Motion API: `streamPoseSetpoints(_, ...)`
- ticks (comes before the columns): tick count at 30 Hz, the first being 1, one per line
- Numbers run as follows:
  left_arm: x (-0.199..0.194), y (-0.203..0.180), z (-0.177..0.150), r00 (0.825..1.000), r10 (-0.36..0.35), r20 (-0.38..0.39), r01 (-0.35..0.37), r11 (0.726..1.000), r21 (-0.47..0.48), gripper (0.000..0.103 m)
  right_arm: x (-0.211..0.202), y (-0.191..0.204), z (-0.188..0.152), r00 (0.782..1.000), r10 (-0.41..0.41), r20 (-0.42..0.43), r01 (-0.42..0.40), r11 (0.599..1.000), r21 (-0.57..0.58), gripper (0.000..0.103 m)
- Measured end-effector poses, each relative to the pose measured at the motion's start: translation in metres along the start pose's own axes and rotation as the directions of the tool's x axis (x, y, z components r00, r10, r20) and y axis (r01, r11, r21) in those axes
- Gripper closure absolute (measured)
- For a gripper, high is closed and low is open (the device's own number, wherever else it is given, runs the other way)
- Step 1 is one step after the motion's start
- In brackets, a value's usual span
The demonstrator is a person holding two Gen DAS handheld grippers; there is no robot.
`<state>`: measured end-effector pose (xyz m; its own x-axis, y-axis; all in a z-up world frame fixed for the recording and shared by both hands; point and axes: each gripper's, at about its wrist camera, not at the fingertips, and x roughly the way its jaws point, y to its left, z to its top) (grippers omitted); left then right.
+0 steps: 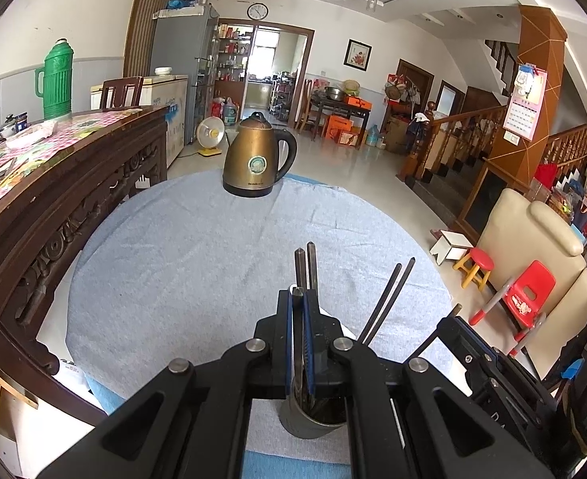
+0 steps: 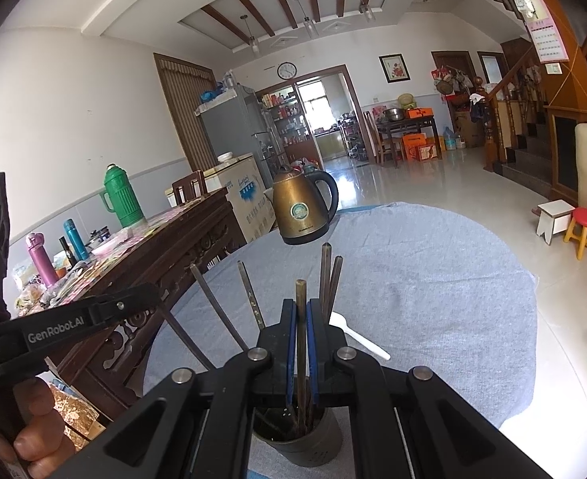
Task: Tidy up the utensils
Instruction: 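Lower both chopsticks into the holder cup and open both grippers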
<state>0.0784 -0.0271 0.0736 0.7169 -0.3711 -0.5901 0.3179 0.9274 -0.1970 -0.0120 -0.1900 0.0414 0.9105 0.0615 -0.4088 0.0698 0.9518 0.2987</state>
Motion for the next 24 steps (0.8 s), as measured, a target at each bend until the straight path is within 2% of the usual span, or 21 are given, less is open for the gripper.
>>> streamPoseSetpoints(20, -0.0016, 0.0073, -0.0023, 1.000, -0.008, -0.008, 0.008, 1.000, -0.006, 0.097, 0.0006, -0.0037, -0.0015, 1.000, 0.008, -0.004, -0.008, 1.000, 0.012, 0.097)
streamPoseSetpoints(24, 0.0040, 0.0067, -0.0044, 0.999, -0.018, -0.036, 0.018, 1.000, -0.003, 0.097, 0.0004, -0.0019, -0.0010, 1.000, 0.008, -0.004, -0.008, 1.000, 0.017, 0.097)
